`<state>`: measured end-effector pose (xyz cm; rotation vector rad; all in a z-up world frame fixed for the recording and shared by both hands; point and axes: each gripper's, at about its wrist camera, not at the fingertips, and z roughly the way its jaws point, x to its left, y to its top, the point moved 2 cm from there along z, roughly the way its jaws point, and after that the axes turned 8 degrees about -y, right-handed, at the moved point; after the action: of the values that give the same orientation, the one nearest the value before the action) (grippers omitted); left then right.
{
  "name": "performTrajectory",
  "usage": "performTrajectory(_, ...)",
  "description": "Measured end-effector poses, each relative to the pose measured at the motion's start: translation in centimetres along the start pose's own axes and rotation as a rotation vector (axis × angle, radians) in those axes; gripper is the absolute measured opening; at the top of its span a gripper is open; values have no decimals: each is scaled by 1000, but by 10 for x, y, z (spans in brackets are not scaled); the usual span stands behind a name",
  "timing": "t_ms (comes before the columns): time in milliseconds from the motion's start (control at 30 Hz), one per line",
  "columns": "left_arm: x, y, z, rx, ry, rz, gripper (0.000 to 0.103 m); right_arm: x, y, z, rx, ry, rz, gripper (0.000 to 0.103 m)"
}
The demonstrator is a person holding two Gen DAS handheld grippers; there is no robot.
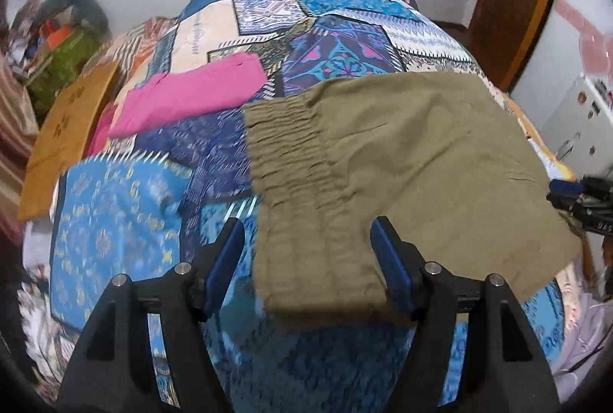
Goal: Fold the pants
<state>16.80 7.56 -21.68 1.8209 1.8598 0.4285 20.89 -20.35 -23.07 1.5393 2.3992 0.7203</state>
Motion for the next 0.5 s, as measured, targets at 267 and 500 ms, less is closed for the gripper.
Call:
performTrajectory(267,8,-14,-24,-9,-28,-60,69,-15,-16,-24,-15,-75,58,38)
performTrajectory(500,15,-19,-57,-58,-35,-123,73,13,7,-58,-149,-50,18,41)
